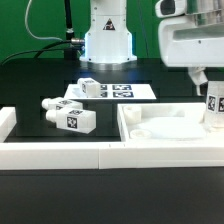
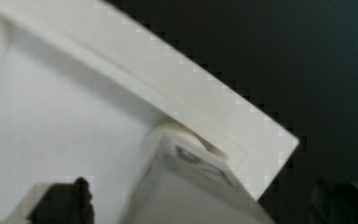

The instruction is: Assemble one leg

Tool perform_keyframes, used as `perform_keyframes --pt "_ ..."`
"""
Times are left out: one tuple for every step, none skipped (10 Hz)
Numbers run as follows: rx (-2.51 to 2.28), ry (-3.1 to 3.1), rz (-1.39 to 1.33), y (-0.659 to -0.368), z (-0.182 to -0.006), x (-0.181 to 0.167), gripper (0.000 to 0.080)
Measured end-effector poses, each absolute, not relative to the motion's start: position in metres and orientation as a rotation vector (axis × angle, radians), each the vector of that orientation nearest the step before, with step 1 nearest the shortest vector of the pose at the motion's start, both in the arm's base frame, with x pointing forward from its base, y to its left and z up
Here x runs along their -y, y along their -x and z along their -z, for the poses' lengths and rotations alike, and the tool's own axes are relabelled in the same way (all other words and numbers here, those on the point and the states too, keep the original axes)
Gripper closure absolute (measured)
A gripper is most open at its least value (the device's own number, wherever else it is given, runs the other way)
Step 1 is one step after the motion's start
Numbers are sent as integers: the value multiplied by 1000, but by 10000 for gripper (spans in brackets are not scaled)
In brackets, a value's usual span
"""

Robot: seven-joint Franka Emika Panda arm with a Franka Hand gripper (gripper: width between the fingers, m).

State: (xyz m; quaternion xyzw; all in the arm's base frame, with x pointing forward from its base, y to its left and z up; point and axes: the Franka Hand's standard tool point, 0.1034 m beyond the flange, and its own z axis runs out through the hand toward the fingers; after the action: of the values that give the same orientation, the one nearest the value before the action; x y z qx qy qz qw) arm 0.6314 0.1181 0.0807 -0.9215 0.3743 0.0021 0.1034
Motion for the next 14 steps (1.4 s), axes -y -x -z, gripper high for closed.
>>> perform_keyframes --pt "-1071 2733 -2 -631 -81 -118 159" --pt "-974 2770 9 -631 -80 -118 159" --pt "-892 2798 18 -631 -80 -117 151" --pt "-747 2847 30 -631 -80 -117 151" --pt "-446 2963 46 -632 -82 -115 150" --pt "-377 2989 62 -632 -82 -118 150" --pt "-424 2978 57 -631 -82 -118 153" --pt "-431 2977 57 -632 -82 -117 263" --pt "-520 2961 50 -631 -82 -118 263" --pt "-620 2939 43 -631 -82 -118 446" --pt "-732 2915 35 -631 -81 -116 504" --pt "-818 2886 26 -632 -81 -115 504" --pt "-939 2833 13 -634 -81 -112 506" --pt "-1071 2779 1 -635 -80 -111 506"
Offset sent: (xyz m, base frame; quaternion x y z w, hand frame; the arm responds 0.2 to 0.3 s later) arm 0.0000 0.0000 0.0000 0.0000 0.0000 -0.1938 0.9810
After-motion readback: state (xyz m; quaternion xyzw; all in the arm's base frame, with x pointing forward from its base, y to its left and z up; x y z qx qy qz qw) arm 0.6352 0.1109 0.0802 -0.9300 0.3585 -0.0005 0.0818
